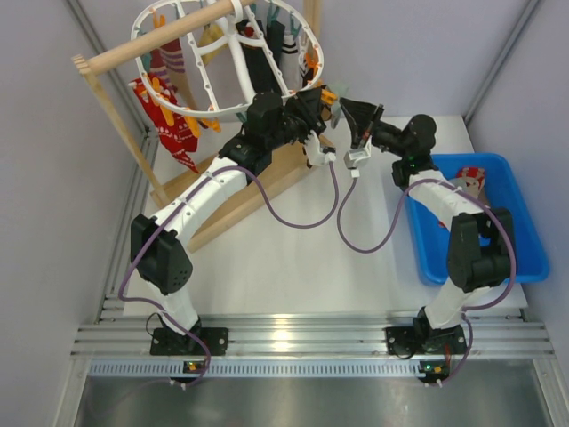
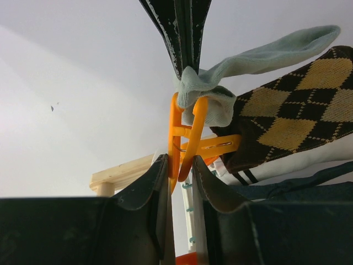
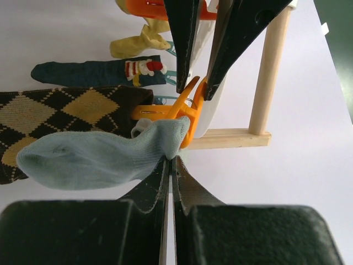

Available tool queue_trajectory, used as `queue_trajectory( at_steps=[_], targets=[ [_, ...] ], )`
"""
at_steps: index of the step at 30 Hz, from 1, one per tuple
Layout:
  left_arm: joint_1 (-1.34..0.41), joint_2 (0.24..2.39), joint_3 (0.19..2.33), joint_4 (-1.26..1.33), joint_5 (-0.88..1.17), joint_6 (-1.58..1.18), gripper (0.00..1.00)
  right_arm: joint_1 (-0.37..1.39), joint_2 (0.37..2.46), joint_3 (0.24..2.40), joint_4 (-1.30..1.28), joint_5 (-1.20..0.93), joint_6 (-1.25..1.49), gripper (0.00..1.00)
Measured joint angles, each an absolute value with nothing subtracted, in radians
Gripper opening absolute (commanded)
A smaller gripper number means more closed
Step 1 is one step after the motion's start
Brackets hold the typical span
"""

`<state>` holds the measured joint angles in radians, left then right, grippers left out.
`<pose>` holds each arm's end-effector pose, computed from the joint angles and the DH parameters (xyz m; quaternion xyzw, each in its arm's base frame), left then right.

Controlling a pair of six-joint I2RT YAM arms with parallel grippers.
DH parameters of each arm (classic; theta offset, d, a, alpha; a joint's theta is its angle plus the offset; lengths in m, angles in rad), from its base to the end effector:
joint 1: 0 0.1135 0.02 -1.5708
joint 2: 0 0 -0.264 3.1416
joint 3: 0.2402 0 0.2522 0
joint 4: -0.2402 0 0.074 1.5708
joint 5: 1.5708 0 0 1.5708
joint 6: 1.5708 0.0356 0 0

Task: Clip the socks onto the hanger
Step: Clamp the sock onto the hanger.

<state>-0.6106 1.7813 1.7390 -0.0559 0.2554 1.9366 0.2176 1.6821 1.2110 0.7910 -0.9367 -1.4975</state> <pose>0.3474 -0.2541 0.4106 0.7278 0.1334 0.3356 0.5831 0.3698 0.1111 0.3481 -0.6345 0.0651 -0.2200 0.7381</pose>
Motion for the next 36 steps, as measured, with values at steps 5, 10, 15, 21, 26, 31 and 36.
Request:
queue_trajectory(
  at_steps=[5, 10, 15, 21, 26, 31, 36],
  targets=[
    [-0.611, 1.781, 1.739, -0.056, 0.258, 1.937, 0.0, 0.221, 1.682, 1.212, 0.791, -0.932, -1.474, 0.0],
    [-0.611, 1.781, 1.739, -0.056, 0.265, 1.937, 0.0, 0.221, 1.682, 1.231, 0.791, -0.923, -1.454, 0.0],
    [-0.611, 1.781, 1.739, -0.055, 0.27, 1.938, 0.0, 0.221, 1.682, 1.253, 0.792, -0.916, -1.436, 0.0],
    [-0.61, 1.781, 1.739, -0.055, 0.271, 1.938, 0.0, 0.223, 1.682, 1.253, 0.789, -0.914, -1.441, 0.0],
    [-0.61, 1.781, 1.739, -0.055, 0.271, 1.936, 0.0, 0.227, 1.682, 1.253, 0.776, -0.91, -1.448, 0.0],
    [-0.61, 1.781, 1.739, -0.054, 0.271, 1.935, 0.0, 0.228, 1.691, 1.268, 0.761, -0.908, -1.448, 0.0],
    [-0.61, 1.781, 1.737, -0.049, 0.271, 1.935, 0.0, 0.232, 1.694, 1.273, 0.758, -0.902, -1.447, 0.0]
  ],
)
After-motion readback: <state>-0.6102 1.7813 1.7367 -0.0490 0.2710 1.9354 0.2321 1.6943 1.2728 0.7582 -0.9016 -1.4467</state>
